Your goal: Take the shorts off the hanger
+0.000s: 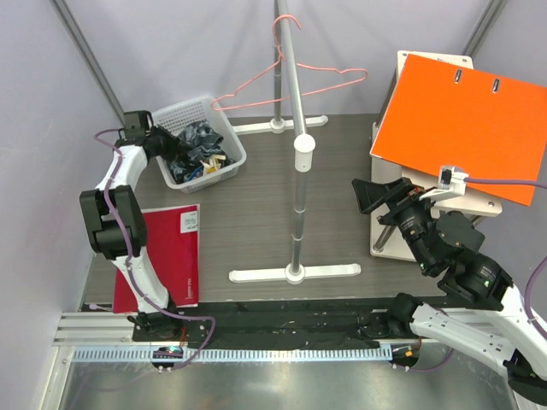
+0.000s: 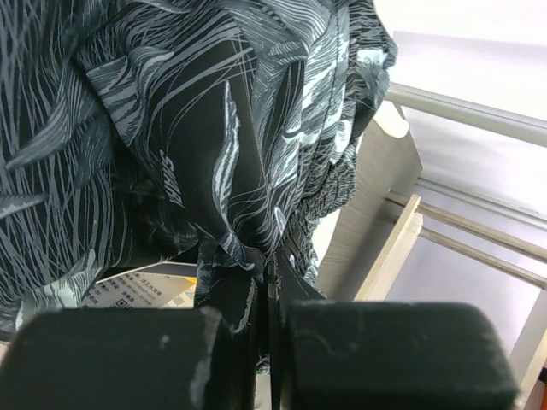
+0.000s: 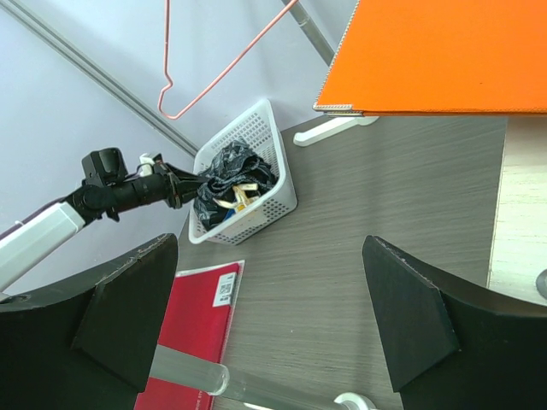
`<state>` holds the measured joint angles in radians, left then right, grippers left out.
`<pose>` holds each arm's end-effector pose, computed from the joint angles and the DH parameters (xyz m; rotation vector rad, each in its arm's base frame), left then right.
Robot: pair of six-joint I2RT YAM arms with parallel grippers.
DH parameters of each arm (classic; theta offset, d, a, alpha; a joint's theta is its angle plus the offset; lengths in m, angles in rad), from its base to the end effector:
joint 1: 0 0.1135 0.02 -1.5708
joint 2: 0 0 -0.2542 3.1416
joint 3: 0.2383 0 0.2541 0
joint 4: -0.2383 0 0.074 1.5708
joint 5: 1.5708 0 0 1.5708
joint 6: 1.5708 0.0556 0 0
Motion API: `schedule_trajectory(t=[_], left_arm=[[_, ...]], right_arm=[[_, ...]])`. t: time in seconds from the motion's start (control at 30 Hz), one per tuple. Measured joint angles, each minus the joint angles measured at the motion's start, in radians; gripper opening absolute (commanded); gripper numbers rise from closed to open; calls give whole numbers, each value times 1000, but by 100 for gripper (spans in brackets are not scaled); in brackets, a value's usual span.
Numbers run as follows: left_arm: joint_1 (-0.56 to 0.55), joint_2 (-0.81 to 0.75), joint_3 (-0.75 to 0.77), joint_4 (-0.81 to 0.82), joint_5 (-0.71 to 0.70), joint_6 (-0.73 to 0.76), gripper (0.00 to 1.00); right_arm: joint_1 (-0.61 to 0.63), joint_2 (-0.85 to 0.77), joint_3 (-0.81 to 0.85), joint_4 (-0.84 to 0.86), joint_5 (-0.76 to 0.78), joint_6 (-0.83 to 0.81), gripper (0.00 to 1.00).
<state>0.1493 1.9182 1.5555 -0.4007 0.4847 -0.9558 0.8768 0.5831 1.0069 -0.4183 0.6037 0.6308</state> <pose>0.4466 0.0410 0.2358 -1.0496 2.1877 -0.9532 0.1061 0.0782 0.4103 0.2891 1.5849 0.7091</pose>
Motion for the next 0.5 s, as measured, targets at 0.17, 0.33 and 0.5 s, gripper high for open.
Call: schedule_trajectory(t=[0.17, 0.33, 0.5], left_arm=[[-4, -7, -1, -18, -24, 7, 34], [-4, -60, -24, -45, -68, 31, 70], [-3, -171, -67, -69, -97, 47, 77]], right_arm=[[0, 0, 0, -1, 0, 0, 95], [0, 0, 0, -2, 0, 0, 94], [0, 0, 0, -2, 0, 0, 95]])
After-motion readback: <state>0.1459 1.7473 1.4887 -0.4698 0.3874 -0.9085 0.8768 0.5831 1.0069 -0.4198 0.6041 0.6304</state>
